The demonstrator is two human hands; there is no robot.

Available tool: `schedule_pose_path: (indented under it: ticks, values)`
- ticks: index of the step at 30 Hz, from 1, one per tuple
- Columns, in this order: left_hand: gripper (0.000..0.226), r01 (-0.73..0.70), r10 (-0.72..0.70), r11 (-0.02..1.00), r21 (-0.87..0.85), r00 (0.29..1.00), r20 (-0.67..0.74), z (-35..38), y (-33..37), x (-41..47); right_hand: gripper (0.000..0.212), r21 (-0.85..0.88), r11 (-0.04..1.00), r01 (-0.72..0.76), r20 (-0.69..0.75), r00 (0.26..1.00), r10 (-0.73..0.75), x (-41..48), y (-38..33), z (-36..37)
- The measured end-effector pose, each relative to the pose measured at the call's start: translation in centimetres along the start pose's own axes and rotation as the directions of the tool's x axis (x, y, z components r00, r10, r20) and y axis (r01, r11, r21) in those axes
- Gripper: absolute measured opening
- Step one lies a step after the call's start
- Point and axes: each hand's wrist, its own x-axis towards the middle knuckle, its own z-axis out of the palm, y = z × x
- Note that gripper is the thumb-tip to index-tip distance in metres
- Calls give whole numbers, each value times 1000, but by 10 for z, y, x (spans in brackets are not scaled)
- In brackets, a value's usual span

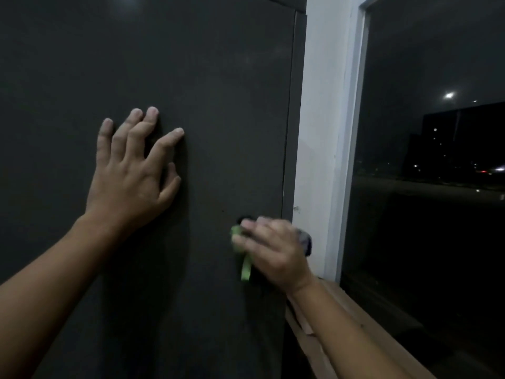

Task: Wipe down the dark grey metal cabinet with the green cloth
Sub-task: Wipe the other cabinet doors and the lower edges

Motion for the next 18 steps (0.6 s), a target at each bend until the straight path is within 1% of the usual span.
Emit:
schedule_pose_path:
  ticks: [1, 2, 3, 4, 5, 6, 7, 9, 11, 12, 14, 18]
  values:
    - [62, -14, 14, 1000, -3, 1000, 10, 0, -2, -7, 39, 15, 986, -164, -80, 983, 165, 16, 8, -2]
    - [61, -28, 28, 1000, -2, 999, 19, 1, -4, -14, 43, 50, 938, -344, -148, 926, 347, 32, 14, -4]
    - [61, -42, 42, 999, 1, 999, 30, 1, -6, -22, 45, 95, 860, -502, -192, 838, 510, 47, 17, -6]
    - [61, -57, 56, 998, 4, 998, 42, 1, -8, -31, 46, 135, 781, -610, -218, 750, 624, 59, 16, -8]
    - [60, -70, 70, 998, 2, 996, 53, 1, -10, -41, 46, 150, 728, -669, -230, 692, 684, 66, 10, -7]
    - [60, -81, 81, 997, -3, 995, 65, 1, -12, -50, 46, 137, 711, -690, -232, 675, 700, 67, 0, -4]
    - [59, -87, 88, 996, -11, 993, 76, 0, -14, -60, 46, 106, 728, -678, -215, 699, 682, 64, -14, 0]
    - [58, -76, 82, 995, -57, 992, 101, -2, -17, -80, 50, 73, 814, -576, -104, 807, 581, 44, -51, 11]
    - [61, -38, 56, 991, -132, 988, 141, -3, -16, -99, 55, 99, 899, -426, 64, 905, 421, 18, -91, 21]
    - [63, -29, 53, 989, -147, 984, 167, -4, -16, -108, 56, 114, 932, -345, 140, 934, 329, 6, -109, 25]
    - [64, -45, 75, 989, -142, 973, 219, -6, -18, -123, 58, 127, 971, -205, 252, 953, 168, -17, -139, 31]
    - [65, -84, 120, 989, -125, 940, 319, -13, -31, -144, 60, 114, 993, -17, 370, 929, -27, -65, -162, 35]
